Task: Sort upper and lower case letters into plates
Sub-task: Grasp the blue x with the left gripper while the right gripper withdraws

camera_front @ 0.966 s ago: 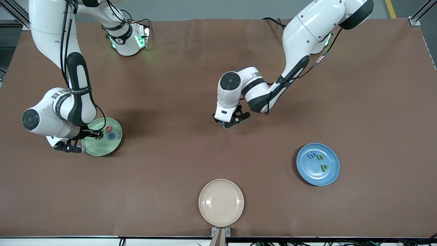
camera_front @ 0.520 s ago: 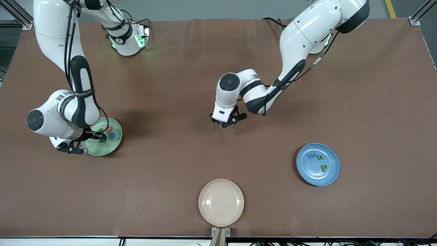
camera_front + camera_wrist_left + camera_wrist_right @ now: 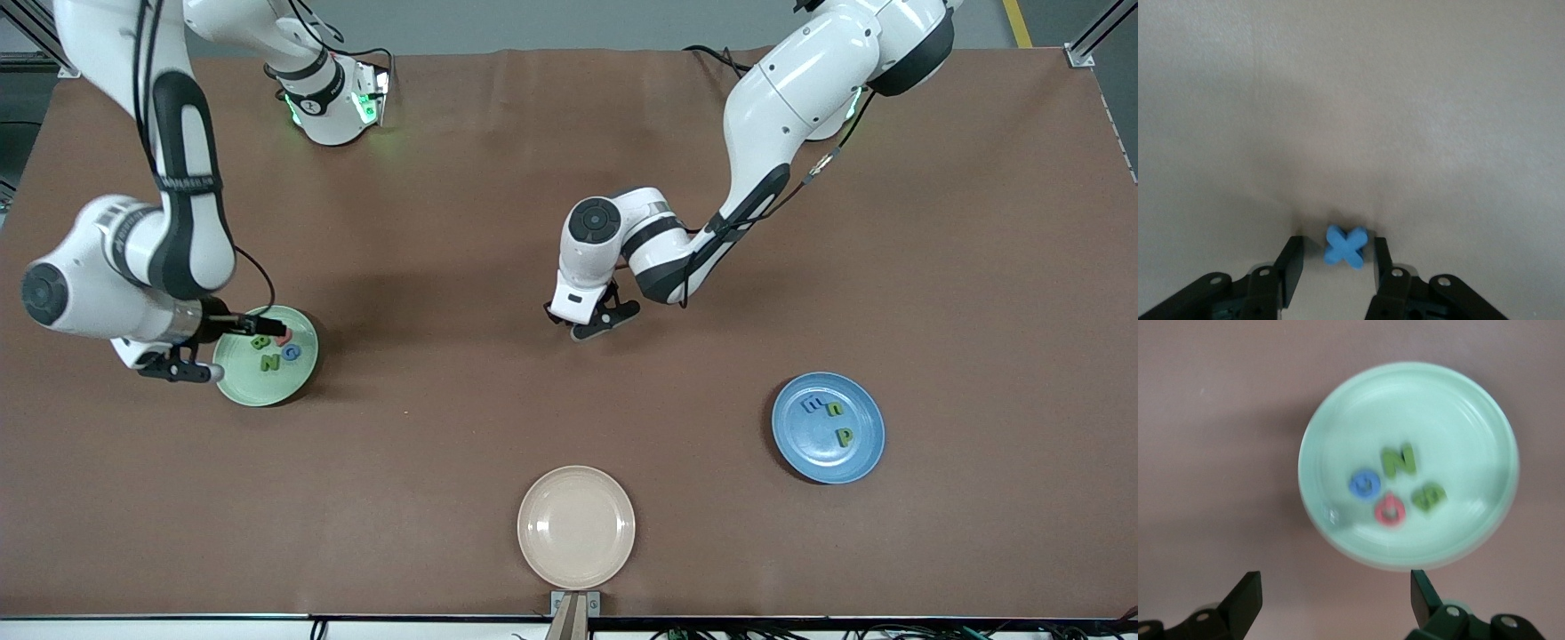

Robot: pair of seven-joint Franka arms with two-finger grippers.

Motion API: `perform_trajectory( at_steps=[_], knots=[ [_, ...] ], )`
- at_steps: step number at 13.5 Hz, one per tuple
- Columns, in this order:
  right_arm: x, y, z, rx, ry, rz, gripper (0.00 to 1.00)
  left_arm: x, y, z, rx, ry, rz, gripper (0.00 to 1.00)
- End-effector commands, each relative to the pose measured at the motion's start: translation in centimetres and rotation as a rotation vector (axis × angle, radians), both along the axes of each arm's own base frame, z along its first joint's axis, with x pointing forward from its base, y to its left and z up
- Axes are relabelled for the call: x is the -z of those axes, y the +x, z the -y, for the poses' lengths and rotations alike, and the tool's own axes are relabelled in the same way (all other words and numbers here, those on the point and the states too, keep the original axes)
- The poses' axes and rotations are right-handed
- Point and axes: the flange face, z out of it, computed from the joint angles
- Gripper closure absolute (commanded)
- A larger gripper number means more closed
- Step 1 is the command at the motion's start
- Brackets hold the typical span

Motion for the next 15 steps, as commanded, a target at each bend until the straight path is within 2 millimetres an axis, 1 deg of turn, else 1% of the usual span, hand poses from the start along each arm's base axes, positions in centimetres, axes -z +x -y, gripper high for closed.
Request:
perform_trajectory(
  at_steps=[1,2,3,4,5,6,7,8,10,11,12,13,14,15],
  knots=[
    [-8.8,-1.2,-4.0,0.026,-0.083,-0.055,0.01,0.1,0.4,0.4,0.004,-0.001,0.021,0.51],
    [-12.1,-1.1,-5.6,0.016,-0.097,-0.076,0.01,0.1,0.3,0.4,0.005,-0.002,0.020,0.54],
    [-15.5,-1.0,-6.4,0.010,-0.099,-0.091,0.01,0.1,0.4,0.3,0.001,-0.001,0.021,0.57],
    [-18.4,-1.1,-7.0,-0.003,-0.101,-0.100,0.01,0.1,0.4,0.4,0.002,-0.002,0.020,0.62],
    [-21.0,-1.4,-7.3,-0.014,-0.109,-0.106,0.01,0.3,0.3,0.3,-0.001,-0.001,0.017,0.68],
    [-23.1,-1.7,-7.7,-0.024,-0.113,-0.110,0.01,0.4,0.2,0.4,-0.003,0.000,0.014,0.74],
    [-25.3,-1.9,-7.4,-0.021,-0.111,-0.105,0.01,0.7,0.2,0.3,-0.005,0.002,0.011,0.77],
    [-26.3,-1.7,-7.1,-0.021,-0.100,-0.105,0.01,0.8,0.3,0.3,-0.006,0.001,0.010,0.83],
    [-26.1,-0.9,-5.8,-0.032,-0.055,-0.108,0.00,0.2,0.8,0.6,-0.017,-0.012,0.015,0.98],
    [-26.4,-0.9,-5.3,-0.048,-0.051,-0.096,0.00,-0.8,1.5,0.6,-0.023,-0.022,0.031,1.00],
    [-26.3,-0.8,-5.1,-0.063,-0.061,-0.090,0.00,-2.0,2.4,0.5,-0.042,-0.031,0.047,1.00],
    [-26.8,-0.8,-4.3,-0.064,-0.063,-0.068,0.00,-3.0,3.1,0.1,-0.066,-0.037,0.057,1.00],
    [-26.8,-0.9,-3.7,-0.064,-0.045,-0.057,0.00,-4.2,4.0,-0.4,-0.084,-0.045,0.074,1.00],
    [-26.8,-1.2,-3.4,-0.068,-0.035,-0.042,0.00,-5.8,5.8,-1.9,-0.115,-0.049,0.096,1.00]
  ],
)
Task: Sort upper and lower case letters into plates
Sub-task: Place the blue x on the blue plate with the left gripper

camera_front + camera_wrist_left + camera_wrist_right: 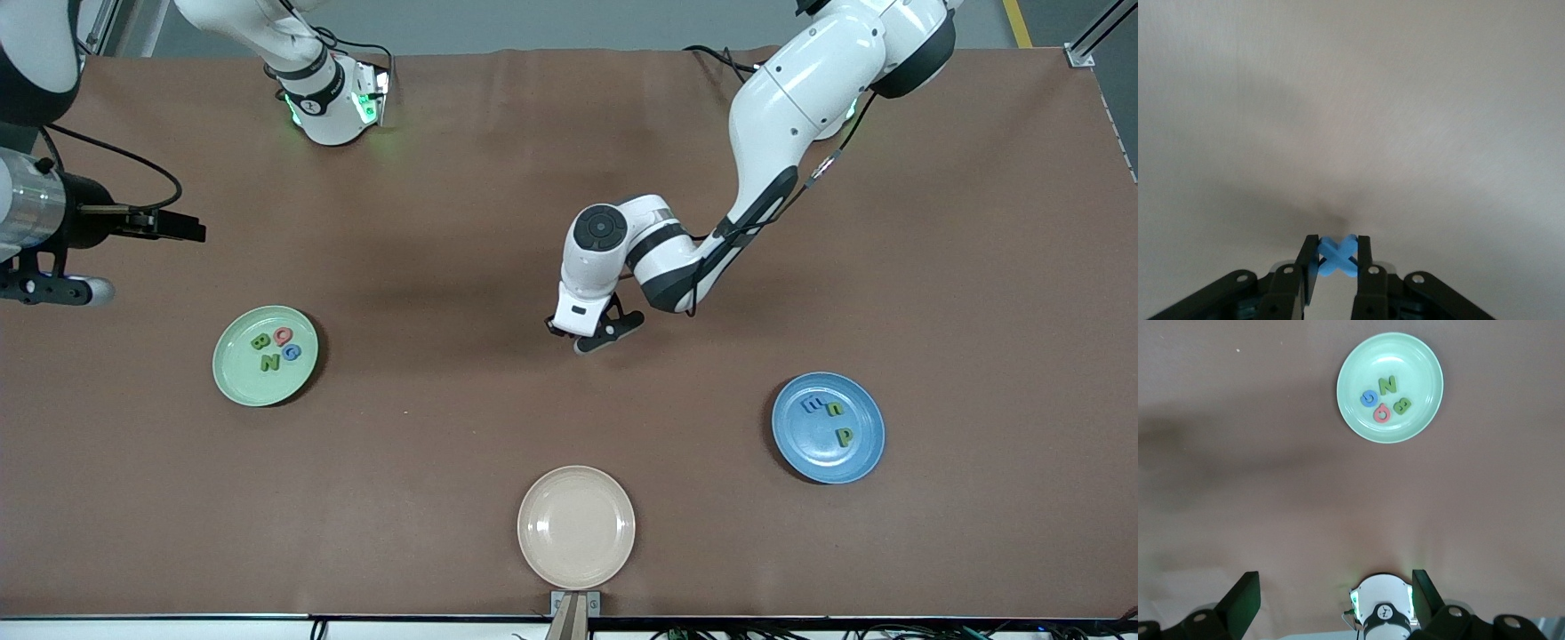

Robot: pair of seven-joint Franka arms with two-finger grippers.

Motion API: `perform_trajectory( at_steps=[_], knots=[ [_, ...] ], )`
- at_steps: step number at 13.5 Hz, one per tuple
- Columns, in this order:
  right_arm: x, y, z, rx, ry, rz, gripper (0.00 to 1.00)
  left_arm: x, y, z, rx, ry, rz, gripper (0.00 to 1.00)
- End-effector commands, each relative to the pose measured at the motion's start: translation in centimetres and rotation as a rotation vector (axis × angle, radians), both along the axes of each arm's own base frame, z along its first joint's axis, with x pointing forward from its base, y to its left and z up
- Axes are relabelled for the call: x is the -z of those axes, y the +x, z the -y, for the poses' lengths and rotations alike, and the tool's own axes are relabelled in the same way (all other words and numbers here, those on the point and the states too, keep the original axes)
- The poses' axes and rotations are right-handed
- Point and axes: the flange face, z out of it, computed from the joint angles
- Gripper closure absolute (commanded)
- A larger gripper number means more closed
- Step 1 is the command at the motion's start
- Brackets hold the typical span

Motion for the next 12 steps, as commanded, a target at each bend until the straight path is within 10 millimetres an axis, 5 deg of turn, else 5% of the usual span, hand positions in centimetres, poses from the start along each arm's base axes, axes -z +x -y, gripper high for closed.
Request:
perform_trajectory(
  at_steps=[1,5,9,12],
  knots=[
    [-2.1,-2.0,0.0,-0.020,0.007,0.074,0.00,-4.1,3.4,-2.8,-0.072,-0.001,0.057,1.00],
    [-3.6,-3.6,1.2,0.008,-0.011,0.161,0.00,-9.7,9.7,-11.1,-0.094,0.043,0.134,1.00],
    [-4.6,-3.7,1.1,0.006,-0.012,0.191,0.00,-10.8,14.3,-20.0,0.051,0.109,0.133,1.00],
    [-4.6,-3.3,-1.0,-0.033,-0.016,0.214,0.00,-10.6,16.6,-25.9,0.135,0.149,0.122,1.00]
  ],
)
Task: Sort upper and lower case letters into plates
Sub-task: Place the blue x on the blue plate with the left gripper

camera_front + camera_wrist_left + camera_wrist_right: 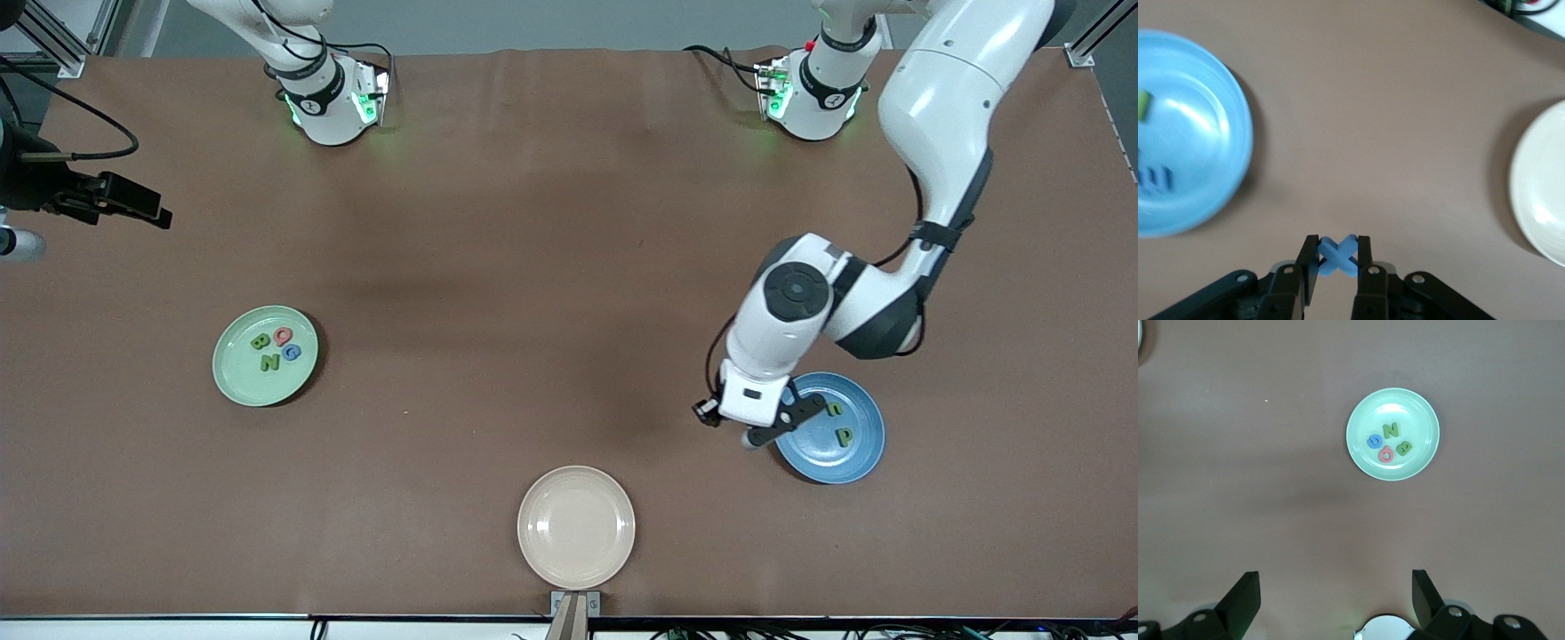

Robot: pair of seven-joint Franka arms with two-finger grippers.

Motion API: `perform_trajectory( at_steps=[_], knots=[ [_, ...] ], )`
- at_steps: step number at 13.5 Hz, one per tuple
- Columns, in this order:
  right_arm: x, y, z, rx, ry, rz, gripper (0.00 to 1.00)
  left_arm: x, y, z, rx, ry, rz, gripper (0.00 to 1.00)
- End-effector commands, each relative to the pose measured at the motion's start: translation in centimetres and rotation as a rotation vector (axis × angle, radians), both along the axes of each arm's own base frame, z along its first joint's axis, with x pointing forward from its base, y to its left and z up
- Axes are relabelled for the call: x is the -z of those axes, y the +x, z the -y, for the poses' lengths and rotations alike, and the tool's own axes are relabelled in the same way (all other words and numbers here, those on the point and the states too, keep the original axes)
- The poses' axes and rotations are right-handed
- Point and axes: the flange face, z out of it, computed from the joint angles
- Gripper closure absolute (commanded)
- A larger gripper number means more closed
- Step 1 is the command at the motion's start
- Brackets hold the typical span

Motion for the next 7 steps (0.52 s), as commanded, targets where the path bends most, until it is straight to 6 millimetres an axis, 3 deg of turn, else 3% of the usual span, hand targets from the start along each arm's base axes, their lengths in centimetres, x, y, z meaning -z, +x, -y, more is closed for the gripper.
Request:
perform_trajectory(
  at_steps=[1,7],
  knots=[
    [0.0,-0.7,-1.7,-0.029,-0.031,0.014,0.00,-0.2,0.9,-4.1,0.078,0.039,-0.013,1.00],
    [-0.2,-0.8,-0.5,-0.007,-0.032,0.014,0.00,3.6,3.3,-13.9,0.178,0.079,-0.067,1.00]
  ],
)
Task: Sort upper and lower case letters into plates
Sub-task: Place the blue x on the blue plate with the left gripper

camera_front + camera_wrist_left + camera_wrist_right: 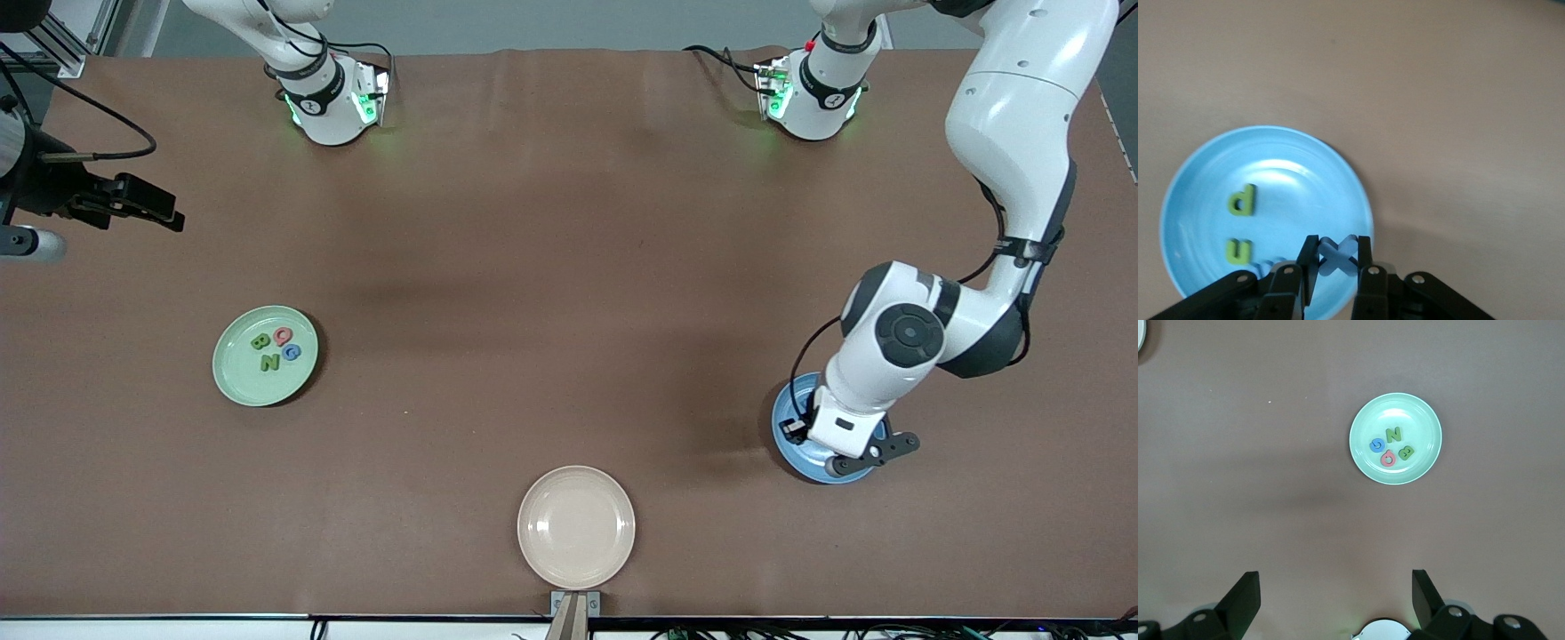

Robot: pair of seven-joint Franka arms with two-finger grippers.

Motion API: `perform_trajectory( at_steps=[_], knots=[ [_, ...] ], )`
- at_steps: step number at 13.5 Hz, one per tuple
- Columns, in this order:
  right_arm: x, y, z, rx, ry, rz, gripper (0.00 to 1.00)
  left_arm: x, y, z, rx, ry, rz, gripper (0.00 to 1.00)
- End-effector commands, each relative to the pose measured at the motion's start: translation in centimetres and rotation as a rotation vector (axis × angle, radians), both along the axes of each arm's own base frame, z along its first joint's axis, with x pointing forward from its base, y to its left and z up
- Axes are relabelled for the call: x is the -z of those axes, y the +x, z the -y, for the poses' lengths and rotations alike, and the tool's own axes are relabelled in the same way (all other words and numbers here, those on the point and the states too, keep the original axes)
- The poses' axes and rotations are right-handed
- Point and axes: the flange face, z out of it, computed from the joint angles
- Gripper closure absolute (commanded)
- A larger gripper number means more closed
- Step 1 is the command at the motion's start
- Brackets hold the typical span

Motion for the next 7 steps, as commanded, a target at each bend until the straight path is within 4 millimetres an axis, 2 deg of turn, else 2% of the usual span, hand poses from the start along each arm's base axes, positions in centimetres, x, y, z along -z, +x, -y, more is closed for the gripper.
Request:
perform_trajectory(
  at_steps=[1,2,4,5,6,7],
  knots=[
    [-0.3,-0.9,0.1,0.003,-0.018,0.009,0.00,2.0,0.2,-2.8,0.040,0.013,-0.034,0.98],
    [-0.5,-0.9,0.1,0.002,-0.018,0.011,0.00,2.4,0.3,-3.4,0.027,0.007,-0.040,0.93],
    [-0.9,-0.9,0.2,0.004,-0.018,0.022,0.00,3.4,0.3,-3.8,0.016,0.002,-0.053,0.71],
    [-1.4,-0.8,0.3,0.006,-0.016,0.029,0.00,4.1,0.2,-3.7,0.005,-0.003,-0.064,0.46],
    [-1.8,-0.8,0.3,0.006,-0.017,0.037,0.00,4.1,0.2,-3.5,0.000,-0.005,-0.063,0.26],
    [-2.0,-0.7,0.6,0.012,-0.014,0.051,0.00,4.0,0.2,-3.4,-0.014,-0.007,-0.061,0.12]
  ],
)
